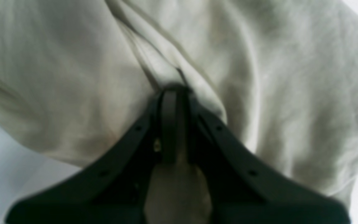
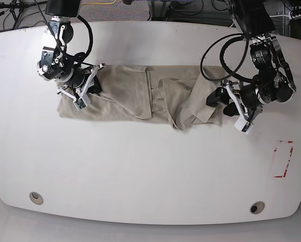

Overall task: Fold the T-shirt properly
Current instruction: 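Carry the folded end toward the right gripper and lay it down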

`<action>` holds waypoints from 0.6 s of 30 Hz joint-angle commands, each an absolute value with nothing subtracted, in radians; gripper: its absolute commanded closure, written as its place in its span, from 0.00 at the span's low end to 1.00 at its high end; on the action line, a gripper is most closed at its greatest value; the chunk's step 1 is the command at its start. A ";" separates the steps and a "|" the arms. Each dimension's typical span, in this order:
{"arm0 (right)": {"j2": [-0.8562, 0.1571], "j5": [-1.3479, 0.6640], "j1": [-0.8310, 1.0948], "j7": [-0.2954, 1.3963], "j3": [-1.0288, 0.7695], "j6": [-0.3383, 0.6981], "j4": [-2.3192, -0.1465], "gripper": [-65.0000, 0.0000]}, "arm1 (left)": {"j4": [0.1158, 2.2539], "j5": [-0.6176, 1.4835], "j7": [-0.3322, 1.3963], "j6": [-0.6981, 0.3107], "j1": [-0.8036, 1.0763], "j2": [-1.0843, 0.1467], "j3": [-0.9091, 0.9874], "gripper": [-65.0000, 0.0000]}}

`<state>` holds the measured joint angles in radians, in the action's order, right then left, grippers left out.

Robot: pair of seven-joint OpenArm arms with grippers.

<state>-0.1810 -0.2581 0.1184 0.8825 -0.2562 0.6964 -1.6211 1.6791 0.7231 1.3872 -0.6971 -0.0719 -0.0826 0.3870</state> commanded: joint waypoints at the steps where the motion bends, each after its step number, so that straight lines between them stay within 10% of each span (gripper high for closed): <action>1: -0.188 -0.245 0.113 0.889 -0.259 0.698 -1.630 0.93 | 1.659 0.740 1.371 -0.698 -0.084 -0.108 0.390 0.38; 18: -0.188 -0.249 0.114 0.889 -0.259 0.698 -1.633 0.93 | 1.601 0.743 1.374 -0.698 -0.087 -0.068 0.280 0.39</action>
<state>-0.1799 -0.2512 0.1181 0.8829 -0.2562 0.6968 -1.6211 1.5837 0.7189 1.3876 -0.6968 -0.0654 -0.0795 0.2970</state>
